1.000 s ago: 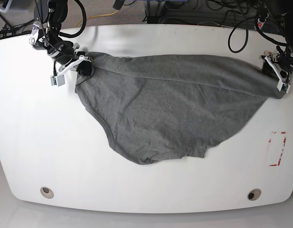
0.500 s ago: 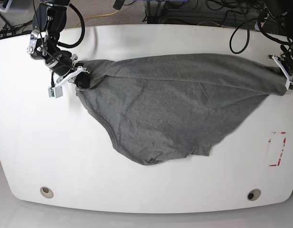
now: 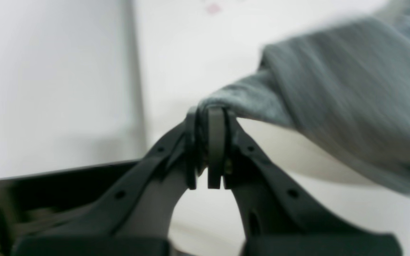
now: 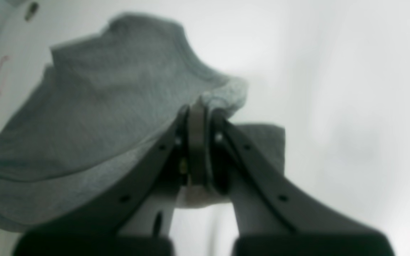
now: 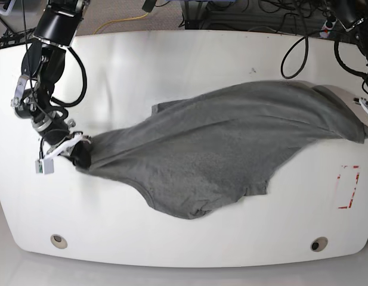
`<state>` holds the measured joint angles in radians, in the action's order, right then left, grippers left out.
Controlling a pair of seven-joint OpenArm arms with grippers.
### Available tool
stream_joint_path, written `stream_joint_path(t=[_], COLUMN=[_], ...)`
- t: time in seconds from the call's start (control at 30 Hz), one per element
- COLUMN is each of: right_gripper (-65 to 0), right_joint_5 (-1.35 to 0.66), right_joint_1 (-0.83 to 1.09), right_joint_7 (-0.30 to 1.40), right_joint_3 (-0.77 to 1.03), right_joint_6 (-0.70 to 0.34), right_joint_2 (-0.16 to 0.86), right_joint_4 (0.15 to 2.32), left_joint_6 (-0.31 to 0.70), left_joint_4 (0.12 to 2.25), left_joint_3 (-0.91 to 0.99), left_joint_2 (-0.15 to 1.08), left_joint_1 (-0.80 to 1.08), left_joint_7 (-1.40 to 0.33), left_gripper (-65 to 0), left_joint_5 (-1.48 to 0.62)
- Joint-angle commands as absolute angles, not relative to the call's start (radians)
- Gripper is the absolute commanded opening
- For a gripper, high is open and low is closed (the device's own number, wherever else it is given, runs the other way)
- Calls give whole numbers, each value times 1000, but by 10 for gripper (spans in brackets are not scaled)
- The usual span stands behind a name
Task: Fold the T-shirt properly
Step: 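Lift and swing the shirt with both grippers to spread it flat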
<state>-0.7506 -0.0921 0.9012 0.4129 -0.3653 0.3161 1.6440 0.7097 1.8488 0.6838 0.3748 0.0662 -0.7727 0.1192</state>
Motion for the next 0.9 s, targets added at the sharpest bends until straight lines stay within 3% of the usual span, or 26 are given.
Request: stream_joint_path(t=[0.0, 0.43, 0.87], right_gripper=[-650, -650, -650], right_joint_5=[-766, -768, -776], right_joint_1=[-174, -561, -880], right_joint_7=[878, 878, 878], right_joint_3=[404, 248, 117], right_joint_6=[-371, -371, -372], right_joint_2=[357, 469, 564], right_joint_4=[1616, 1420, 1336], left_joint_6=[698, 698, 698], left_joint_4=[1905, 1908, 1906], left_joint_3=[670, 573, 495], left_joint_2=[398, 404, 406], left_joint_1=[-1, -395, -716], left_joint_7=[-748, -886, -892], left_gripper=[-647, -647, -646], left_joint_5=[176, 297, 390])
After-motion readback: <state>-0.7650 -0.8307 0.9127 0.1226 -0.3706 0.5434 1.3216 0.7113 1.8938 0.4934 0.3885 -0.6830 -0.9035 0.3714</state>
